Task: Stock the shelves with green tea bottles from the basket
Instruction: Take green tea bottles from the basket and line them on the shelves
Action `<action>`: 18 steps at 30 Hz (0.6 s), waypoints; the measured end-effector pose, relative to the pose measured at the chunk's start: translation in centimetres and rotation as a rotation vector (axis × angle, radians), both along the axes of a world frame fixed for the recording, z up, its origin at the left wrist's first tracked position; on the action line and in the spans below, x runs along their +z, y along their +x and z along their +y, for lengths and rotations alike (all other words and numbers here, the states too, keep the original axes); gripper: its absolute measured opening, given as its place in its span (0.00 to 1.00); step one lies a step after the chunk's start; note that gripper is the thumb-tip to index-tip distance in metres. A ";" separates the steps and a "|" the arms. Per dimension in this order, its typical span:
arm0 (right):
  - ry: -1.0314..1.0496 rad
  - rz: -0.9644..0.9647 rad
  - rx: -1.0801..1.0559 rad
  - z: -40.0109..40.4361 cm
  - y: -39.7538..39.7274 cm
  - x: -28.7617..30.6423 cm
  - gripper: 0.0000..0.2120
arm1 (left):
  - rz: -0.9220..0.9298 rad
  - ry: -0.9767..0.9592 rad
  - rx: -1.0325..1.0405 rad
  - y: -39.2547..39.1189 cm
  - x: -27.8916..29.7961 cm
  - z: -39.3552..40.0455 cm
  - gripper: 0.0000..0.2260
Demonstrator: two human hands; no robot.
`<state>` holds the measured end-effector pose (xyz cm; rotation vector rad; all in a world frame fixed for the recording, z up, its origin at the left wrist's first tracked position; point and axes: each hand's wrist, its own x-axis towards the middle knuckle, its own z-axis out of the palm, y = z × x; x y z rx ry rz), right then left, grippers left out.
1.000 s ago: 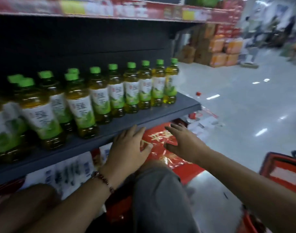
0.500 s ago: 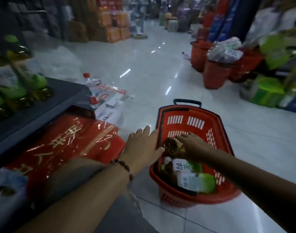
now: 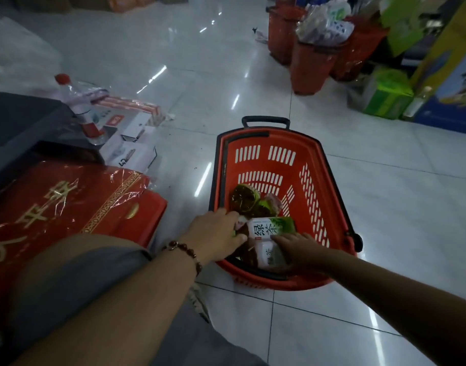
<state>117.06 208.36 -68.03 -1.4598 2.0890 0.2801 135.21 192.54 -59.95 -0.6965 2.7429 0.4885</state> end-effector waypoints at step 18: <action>-0.058 0.040 0.090 -2.4 -1.4 -1.4 0.51 | 0.048 0.002 0.026 -1.1 -0.8 -0.3 0.24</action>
